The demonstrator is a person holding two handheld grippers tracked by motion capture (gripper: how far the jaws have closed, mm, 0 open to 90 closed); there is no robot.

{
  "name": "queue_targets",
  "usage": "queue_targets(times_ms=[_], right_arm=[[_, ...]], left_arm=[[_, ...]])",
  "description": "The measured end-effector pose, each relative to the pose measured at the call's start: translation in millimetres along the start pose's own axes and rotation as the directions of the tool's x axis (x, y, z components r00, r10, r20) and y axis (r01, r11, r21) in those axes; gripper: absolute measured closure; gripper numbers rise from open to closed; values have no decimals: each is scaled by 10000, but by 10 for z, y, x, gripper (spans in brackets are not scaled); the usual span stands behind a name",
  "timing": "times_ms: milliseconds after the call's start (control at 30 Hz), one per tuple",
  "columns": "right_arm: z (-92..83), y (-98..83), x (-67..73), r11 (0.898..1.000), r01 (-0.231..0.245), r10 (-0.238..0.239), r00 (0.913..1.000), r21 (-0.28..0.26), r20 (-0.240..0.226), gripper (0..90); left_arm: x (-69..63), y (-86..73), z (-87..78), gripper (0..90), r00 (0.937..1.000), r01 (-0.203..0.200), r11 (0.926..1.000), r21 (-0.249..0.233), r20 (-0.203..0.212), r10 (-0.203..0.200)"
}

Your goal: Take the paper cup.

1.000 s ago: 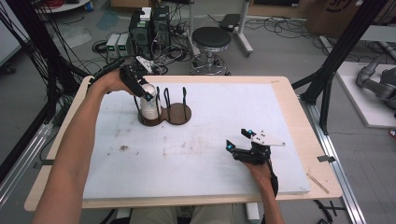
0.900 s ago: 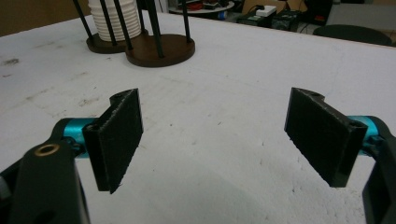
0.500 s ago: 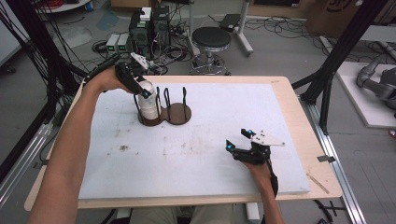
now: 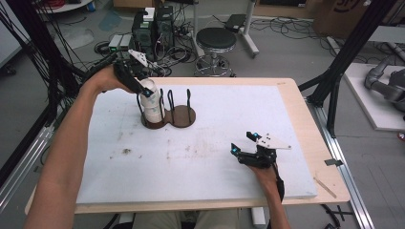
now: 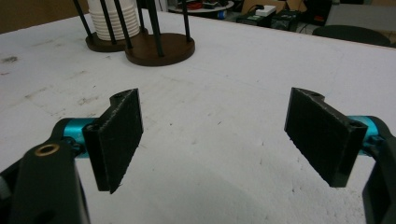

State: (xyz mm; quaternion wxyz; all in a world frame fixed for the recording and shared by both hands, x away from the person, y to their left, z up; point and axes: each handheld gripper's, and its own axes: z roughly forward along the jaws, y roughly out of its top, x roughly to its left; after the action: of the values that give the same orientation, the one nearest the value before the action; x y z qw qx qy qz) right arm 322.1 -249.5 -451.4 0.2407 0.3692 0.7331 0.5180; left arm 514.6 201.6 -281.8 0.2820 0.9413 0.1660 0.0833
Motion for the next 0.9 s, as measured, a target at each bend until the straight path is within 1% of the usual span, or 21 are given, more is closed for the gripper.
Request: queue_targets(times_ms=[100, 133, 233, 300, 367, 433, 567, 633, 667, 700, 767, 800, 867, 900], right_arm=[[0, 0, 0, 10000, 4, -4, 10000, 2, -6, 197], [0, 0, 0, 10000, 6, -6, 10000, -1, -2, 197], [1, 0, 1, 10000, -22, 22, 10000, -16, -17, 197], [-1, 1, 2, 10000, -18, 18, 10000, -13, -10, 197], [0, 0, 1, 10000, -6, 6, 10000, -12, -13, 197], [-1, -1, 2, 10000, -14, 14, 10000, -21, -16, 197], [0, 1, 2, 10000, -14, 14, 10000, -14, -19, 197], [0, 1, 2, 10000, -20, 20, 10000, -13, -19, 197], [0, 1, 2, 10000, -24, 24, 10000, -12, -20, 197], [1, 1, 2, 10000, -11, 11, 10000, -15, -17, 197], [-3, 1, 3, 10000, -8, 8, 10000, 28, -21, 197], [-2, 1, 1, 10000, 20, -20, 10000, 21, -11, 197], [0, 0, 2, 10000, 31, -31, 10000, 12, -1, 197], [-2, 1, 2, 10000, 22, -22, 10000, 21, -9, 197]], left_arm=[[-6, 30, -40, 352, 10000, -27, 10000, -12, -18, 27], [-16, 67, -81, 352, 10000, -59, 9999, -103, -43, 58], [-36, 130, -148, 353, 9997, -181, 9998, -39, -145, 181], [-48, 154, -186, 354, 9996, -263, 9996, -78, -133, 262], [-59, 171, -217, 355, 9993, -321, 9995, 75, -205, 323], [-68, 185, -251, 355, 9990, -346, 9993, 128, -290, 350], [-81, 226, -338, 355, 9987, -315, 9995, -63, -405, 312], [-85, 240, -362, 356, 9985, -363, 9993, -88, -404, 359], [-98, 270, -413, 357, 9981, -425, 9990, -123, -461, 419], [-107, 281, -437, 357, 9979, -455, 9987, -245, -471, 443], [-115, 289, -481, 357, 9978, -474, 9980, -413, -488, 453], [-120, 290, -495, 358, 9975, -485, 9982, -347, -532, 466], [-125, 288, -519, 358, 9975, -494, 9981, -363, -526, 474], [-131, 286, -539, 357, 9981, -415, 9978, -516, -481, 391]])
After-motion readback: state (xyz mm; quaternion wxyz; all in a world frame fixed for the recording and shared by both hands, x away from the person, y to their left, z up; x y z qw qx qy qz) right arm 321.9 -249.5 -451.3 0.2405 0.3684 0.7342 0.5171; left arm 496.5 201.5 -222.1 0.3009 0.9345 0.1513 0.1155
